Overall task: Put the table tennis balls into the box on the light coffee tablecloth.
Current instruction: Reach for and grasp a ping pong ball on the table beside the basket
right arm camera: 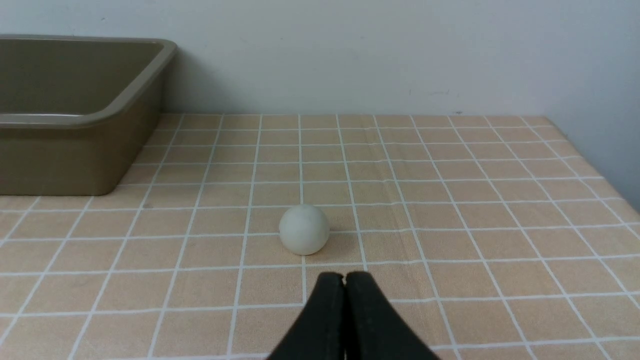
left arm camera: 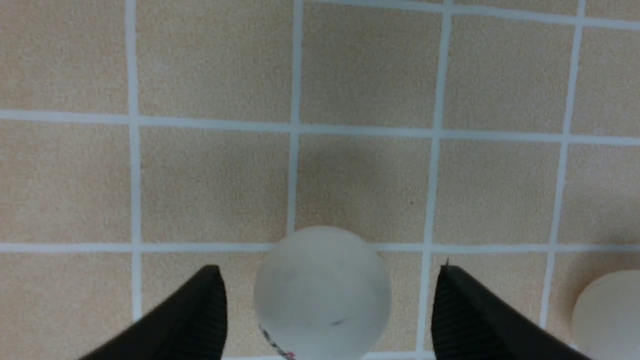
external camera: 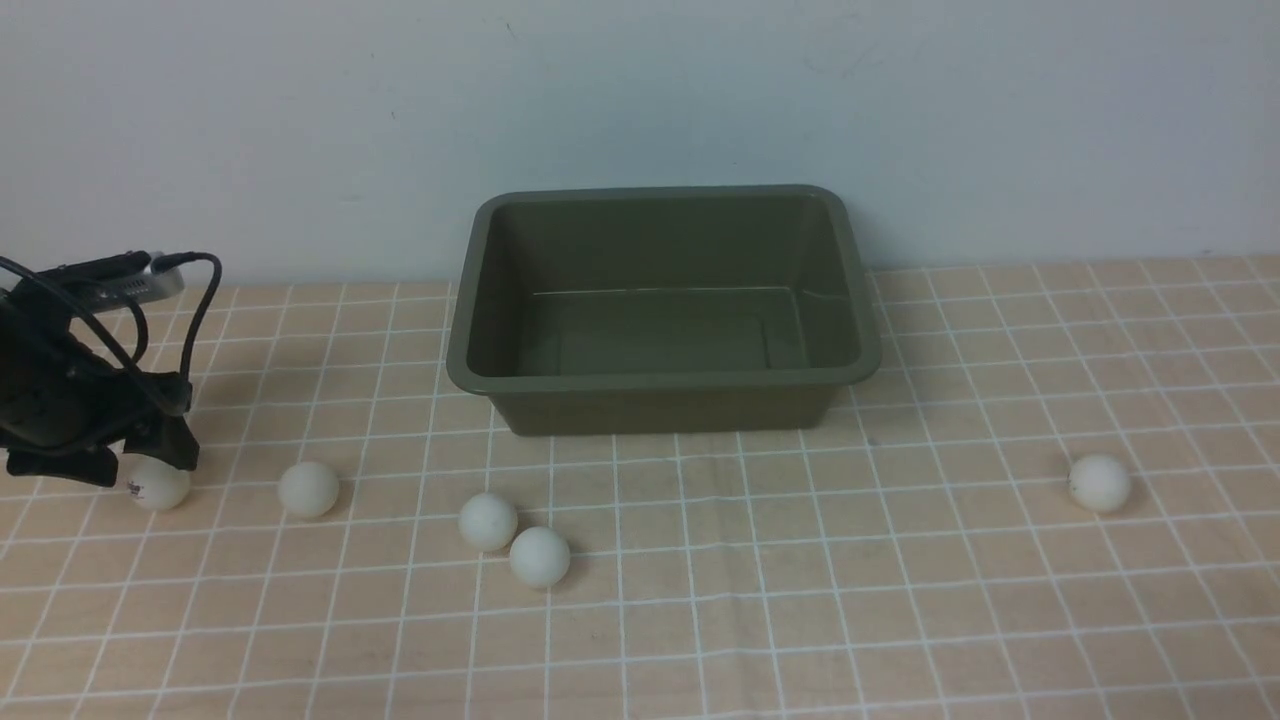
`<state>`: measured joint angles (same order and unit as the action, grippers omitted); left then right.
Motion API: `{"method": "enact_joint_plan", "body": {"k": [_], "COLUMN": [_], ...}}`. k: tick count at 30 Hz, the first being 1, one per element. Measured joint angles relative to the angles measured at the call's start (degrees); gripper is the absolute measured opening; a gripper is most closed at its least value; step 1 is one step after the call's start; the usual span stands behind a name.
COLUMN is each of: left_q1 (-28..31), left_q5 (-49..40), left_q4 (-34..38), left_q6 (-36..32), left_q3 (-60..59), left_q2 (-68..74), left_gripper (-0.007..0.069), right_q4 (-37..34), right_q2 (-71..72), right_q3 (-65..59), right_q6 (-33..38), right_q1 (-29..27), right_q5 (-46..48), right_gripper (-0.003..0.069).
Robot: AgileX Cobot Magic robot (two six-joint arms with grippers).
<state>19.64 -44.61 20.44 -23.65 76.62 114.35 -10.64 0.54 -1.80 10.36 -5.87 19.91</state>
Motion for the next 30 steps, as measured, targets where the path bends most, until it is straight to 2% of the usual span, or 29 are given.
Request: {"method": "enact_joint_plan", "body": {"k": [12,14,18,25,30], "left_q1": [-0.4,-0.4,-0.4,-0.4,-0.4], "left_q5": [0.0,0.0,-0.1,-6.8,-16.1], "left_q4": [0.0,0.0,0.0,0.2,6.9], "left_q6": [0.0,0.1,0.8,1.2,1.2], "left_q3": [0.0,0.0,0.1,5.1,14.1], "left_q2": [2.1,2.1,2.1,2.3,2.3], "left_gripper": [0.0451,0.0428,0.0319,0.0318,0.0318], "right_q4": [0.0,0.0,0.0,0.0,0.0], "right_q2": [0.0,0.0,0.0,0.0,0.0], "right_q3": [0.0,0.0,0.1,0.1,0.1], "right_q6": [0.0,0.0,0.0,0.0,0.0], "right_q1": [0.0,0.0,0.0,0.0,0.0], "right_q5": [0.0,0.1,0.5,0.9,0.9], "right_gripper": [-0.0019,-0.0019,-0.0019,-0.0019,-0.0019]}}
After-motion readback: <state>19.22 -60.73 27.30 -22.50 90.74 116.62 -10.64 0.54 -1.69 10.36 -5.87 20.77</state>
